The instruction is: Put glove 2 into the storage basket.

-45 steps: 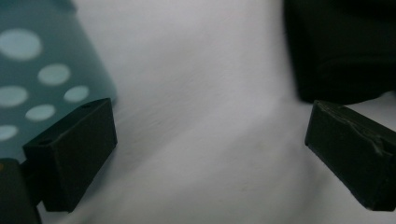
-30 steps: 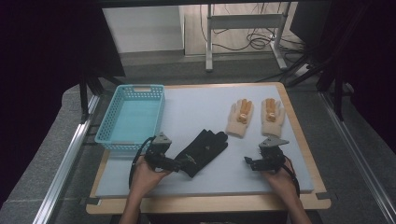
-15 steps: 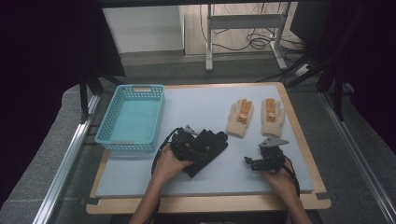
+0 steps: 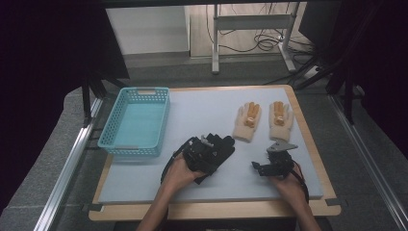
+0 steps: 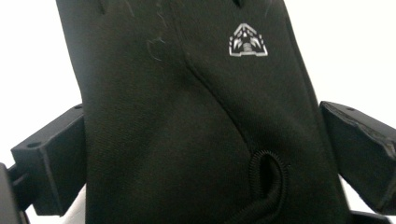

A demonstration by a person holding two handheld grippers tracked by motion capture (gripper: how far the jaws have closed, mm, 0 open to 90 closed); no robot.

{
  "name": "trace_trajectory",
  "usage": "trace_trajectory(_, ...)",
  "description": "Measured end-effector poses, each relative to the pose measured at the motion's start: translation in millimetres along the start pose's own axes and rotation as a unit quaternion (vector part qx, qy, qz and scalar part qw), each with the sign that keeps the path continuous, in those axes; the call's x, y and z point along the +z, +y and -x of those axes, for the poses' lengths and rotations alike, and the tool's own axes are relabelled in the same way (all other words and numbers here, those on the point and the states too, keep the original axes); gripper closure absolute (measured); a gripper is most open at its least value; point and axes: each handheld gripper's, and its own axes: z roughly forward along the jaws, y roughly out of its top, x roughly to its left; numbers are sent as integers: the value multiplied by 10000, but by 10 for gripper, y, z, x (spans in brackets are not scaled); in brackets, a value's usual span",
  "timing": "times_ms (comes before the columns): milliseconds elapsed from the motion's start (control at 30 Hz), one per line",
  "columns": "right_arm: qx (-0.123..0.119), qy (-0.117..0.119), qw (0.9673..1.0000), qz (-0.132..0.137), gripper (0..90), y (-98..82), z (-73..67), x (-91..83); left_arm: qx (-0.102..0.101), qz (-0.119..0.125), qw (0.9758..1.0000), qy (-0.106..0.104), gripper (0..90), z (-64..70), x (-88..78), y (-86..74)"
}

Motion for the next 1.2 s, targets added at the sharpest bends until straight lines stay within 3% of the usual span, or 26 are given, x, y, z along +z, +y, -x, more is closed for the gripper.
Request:
trace_trajectory(133,1,0,10000,8,167,-1,-1,1,-17,39,10000,-22,3,-10,-9,-12)
trace_trajectory(233,-4,-5,10000,14,166,-1,-3,2,-91,67,9999,20,65,-36,-42,-16)
trace_trajectory(433,-11,-21,10000,14,166,-1,-9,-2,-643,226,9977,-6,337,-175,-128,-44)
trace_trajectory(667,-24,-29,10000,18,167,-2,-10,-2,-709,376,9968,10,610,-201,-198,-69)
trace_trajectory(900,-30,-36,10000,20,166,-2,-13,-3,-675,434,9966,204,653,-232,-311,-9)
trace_trajectory(1200,-35,-38,10000,23,166,-3,-14,-4,-794,574,9939,499,639,-446,-686,183)
